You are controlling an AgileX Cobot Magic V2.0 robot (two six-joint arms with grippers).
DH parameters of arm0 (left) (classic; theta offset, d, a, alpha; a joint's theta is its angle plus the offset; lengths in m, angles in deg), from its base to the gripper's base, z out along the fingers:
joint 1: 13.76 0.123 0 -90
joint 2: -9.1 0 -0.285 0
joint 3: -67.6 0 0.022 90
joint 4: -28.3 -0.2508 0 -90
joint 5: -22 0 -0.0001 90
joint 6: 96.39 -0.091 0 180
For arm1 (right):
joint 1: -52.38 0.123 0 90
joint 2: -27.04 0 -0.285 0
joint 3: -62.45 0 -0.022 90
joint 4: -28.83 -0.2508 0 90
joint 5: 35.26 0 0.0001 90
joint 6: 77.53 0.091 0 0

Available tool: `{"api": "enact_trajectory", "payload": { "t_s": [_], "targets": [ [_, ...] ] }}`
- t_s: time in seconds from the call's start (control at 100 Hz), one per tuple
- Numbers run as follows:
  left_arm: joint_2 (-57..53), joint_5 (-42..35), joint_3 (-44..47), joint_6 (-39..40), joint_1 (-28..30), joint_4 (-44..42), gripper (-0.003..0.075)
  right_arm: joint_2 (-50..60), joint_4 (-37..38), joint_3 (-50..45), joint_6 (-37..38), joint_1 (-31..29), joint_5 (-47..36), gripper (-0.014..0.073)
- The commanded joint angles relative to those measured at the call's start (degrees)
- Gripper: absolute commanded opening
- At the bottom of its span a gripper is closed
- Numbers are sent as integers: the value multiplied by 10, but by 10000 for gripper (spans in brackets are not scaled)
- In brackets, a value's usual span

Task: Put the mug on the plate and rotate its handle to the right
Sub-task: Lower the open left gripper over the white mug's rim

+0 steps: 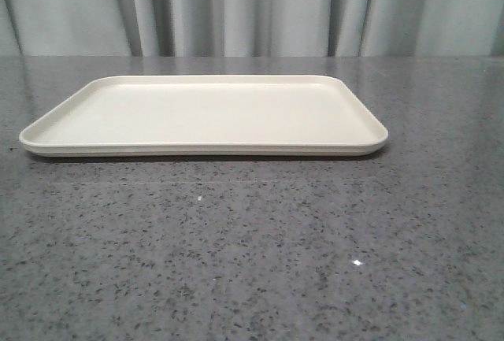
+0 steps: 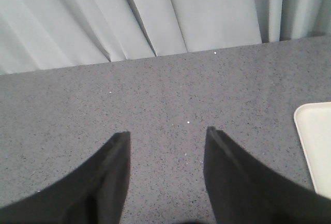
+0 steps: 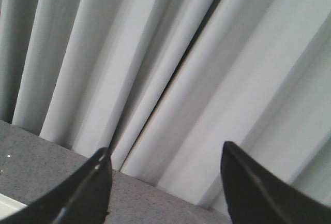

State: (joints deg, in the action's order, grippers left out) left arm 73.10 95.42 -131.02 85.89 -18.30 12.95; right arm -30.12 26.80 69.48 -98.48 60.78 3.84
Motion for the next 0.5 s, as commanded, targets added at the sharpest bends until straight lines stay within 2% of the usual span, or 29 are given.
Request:
{"api": "enact_trajectory", "payload": {
  "t_s": [0.0, 0.18, 0.49],
  "targets": [
    [13, -11, -12, 7, 1, 17, 333, -2, 5, 17, -2, -1, -39, 465],
    [33, -11, 15, 7, 1, 25, 333, -2, 5, 17, -1, -1, -23, 465],
    [30, -11, 155, 7, 1, 1, 333, -6, 5, 16, -1, -1, -11, 465]
  ]
}}
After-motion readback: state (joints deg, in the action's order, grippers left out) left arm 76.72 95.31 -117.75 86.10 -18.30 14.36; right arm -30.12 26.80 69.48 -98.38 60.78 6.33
